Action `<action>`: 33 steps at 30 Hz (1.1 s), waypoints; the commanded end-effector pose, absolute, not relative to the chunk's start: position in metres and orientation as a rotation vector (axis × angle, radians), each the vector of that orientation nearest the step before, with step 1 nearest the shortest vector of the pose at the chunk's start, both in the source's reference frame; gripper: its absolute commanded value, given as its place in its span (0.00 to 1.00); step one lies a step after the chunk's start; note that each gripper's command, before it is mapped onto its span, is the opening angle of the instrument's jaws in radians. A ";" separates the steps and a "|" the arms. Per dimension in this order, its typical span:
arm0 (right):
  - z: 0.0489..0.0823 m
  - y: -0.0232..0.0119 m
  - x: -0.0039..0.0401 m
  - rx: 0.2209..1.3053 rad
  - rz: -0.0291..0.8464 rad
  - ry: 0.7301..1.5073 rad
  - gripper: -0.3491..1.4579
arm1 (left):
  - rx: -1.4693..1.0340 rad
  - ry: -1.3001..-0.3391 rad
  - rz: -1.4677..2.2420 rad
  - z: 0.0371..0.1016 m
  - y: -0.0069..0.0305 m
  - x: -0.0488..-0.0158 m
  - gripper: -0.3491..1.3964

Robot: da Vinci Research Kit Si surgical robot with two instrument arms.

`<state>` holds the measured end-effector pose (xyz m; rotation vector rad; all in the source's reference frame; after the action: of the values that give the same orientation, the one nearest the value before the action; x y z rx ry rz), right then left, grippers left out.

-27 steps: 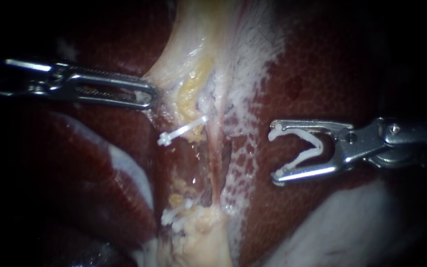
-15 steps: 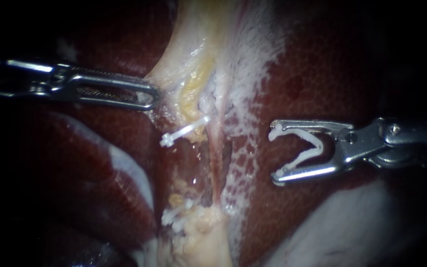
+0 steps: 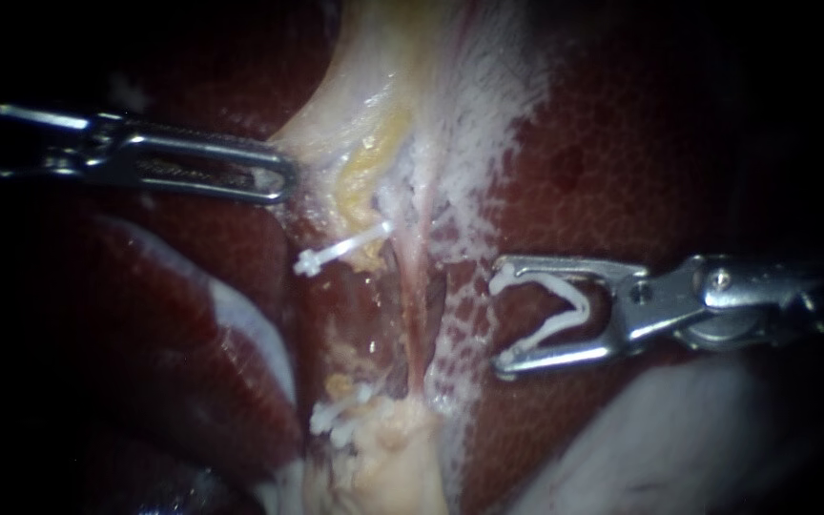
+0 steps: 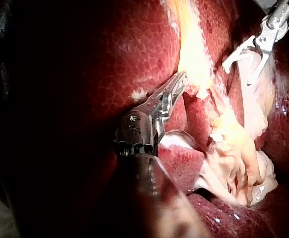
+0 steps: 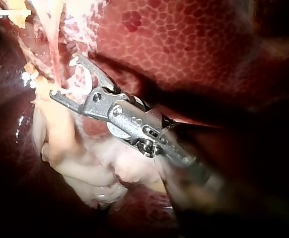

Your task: Clipping first clip right tube

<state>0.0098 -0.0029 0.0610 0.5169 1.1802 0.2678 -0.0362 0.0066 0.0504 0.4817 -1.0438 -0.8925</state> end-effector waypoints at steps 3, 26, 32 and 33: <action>0.0616 -0.0033 0.0108 0.531 0.276 1.177 0.52 | 0.480 -1.054 -0.906 0.0494 0.0072 -0.0356 0.00; 0.0650 -0.0037 0.0159 0.602 0.308 1.160 0.52 | 0.459 -1.068 -0.904 0.0460 0.0062 -0.0363 0.00; 0.0649 -0.0037 0.0168 0.629 0.327 1.149 0.52 | 0.465 -1.075 -0.903 0.0449 0.0056 -0.0369 0.00; 0.0649 -0.0037 0.0168 0.635 0.331 1.151 0.52 | 0.468 -1.076 -0.901 0.0447 0.0055 -0.0370 0.00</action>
<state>0.0169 -0.0037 0.0649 0.6449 1.1504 0.3347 -0.0370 0.0054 0.0445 0.4679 -1.0764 -0.9018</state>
